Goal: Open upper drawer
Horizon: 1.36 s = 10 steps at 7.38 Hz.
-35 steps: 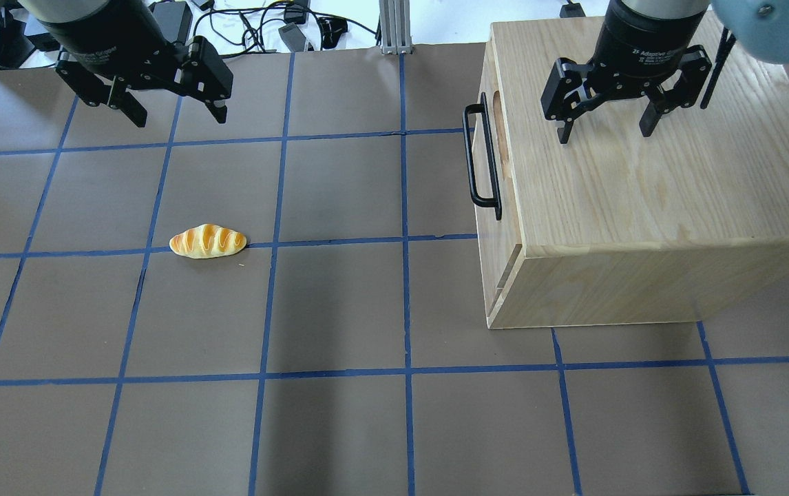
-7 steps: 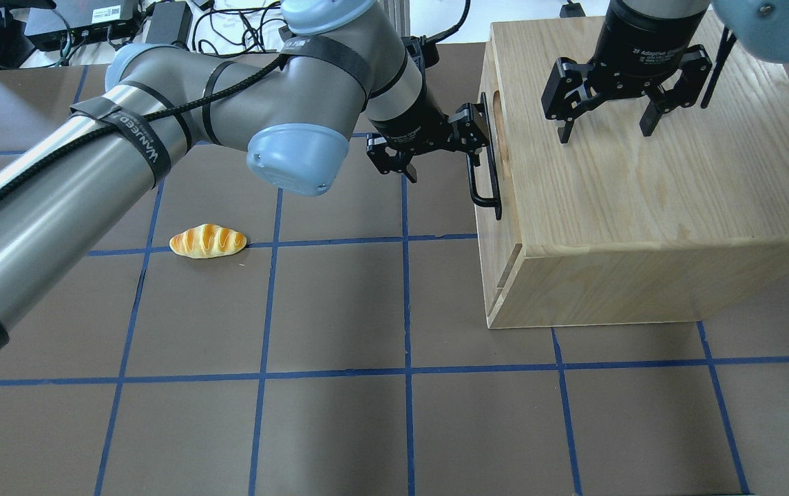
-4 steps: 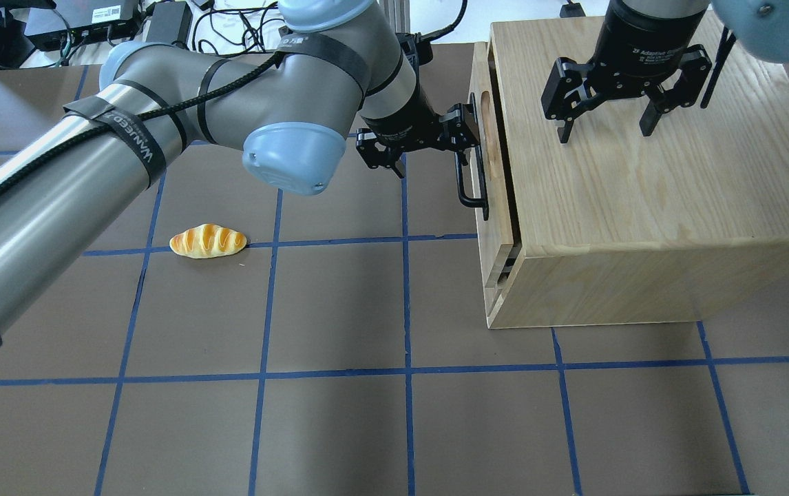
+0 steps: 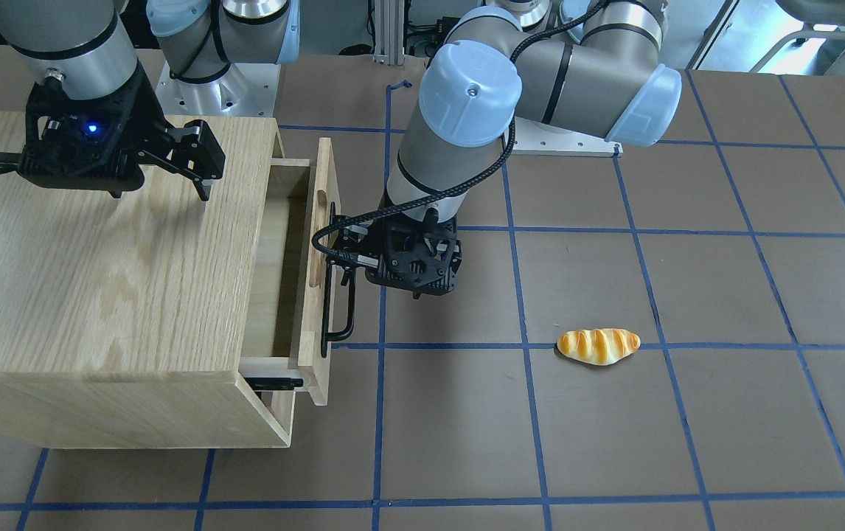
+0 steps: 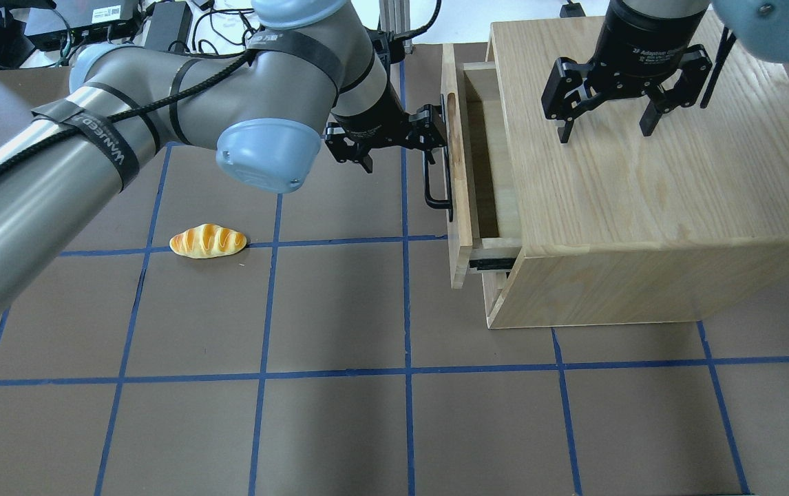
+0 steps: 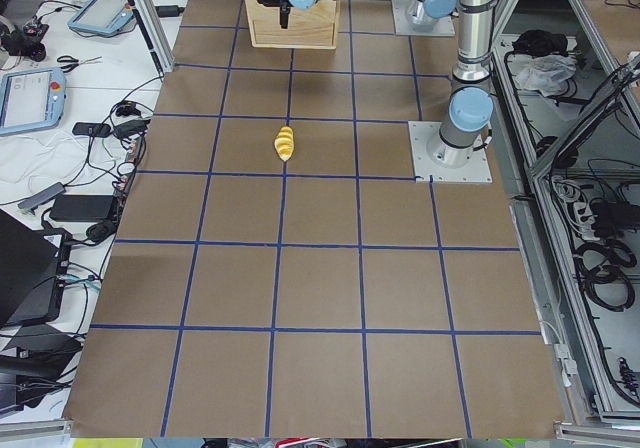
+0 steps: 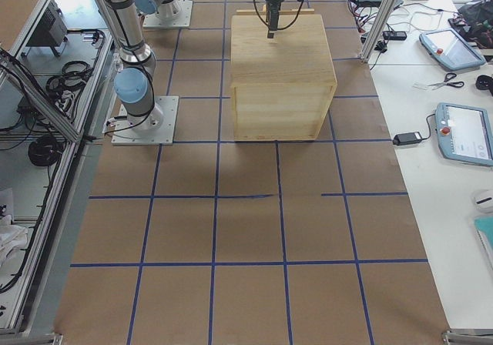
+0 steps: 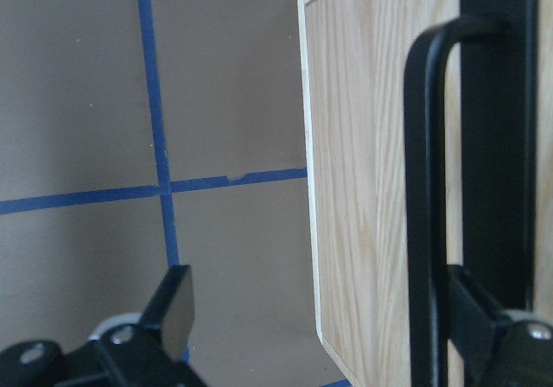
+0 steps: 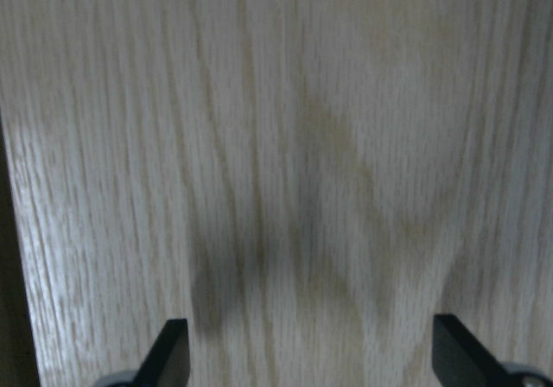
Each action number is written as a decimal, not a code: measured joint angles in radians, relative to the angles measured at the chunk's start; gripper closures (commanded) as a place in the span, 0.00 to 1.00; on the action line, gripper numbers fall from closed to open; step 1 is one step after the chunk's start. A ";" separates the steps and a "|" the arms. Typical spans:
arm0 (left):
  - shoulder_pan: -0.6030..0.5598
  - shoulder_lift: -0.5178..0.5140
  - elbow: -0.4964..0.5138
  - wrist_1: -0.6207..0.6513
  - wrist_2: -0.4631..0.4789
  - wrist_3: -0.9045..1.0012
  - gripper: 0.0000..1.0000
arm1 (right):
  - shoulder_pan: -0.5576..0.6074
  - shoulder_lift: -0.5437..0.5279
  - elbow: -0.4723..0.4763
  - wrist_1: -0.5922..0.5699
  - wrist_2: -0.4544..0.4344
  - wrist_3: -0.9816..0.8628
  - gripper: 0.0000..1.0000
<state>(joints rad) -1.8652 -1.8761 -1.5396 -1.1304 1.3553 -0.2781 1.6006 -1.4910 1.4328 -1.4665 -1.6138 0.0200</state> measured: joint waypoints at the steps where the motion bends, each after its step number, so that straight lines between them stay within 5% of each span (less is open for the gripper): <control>1: 0.012 0.008 -0.005 -0.005 0.002 0.001 0.00 | 0.000 0.000 0.000 0.000 0.000 0.000 0.00; 10: 0.116 0.075 -0.057 -0.079 0.019 0.112 0.00 | 0.001 0.000 0.001 0.000 0.000 -0.001 0.00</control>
<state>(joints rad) -1.7494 -1.8015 -1.5963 -1.2095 1.3745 -0.1657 1.6012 -1.4911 1.4337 -1.4665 -1.6137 0.0191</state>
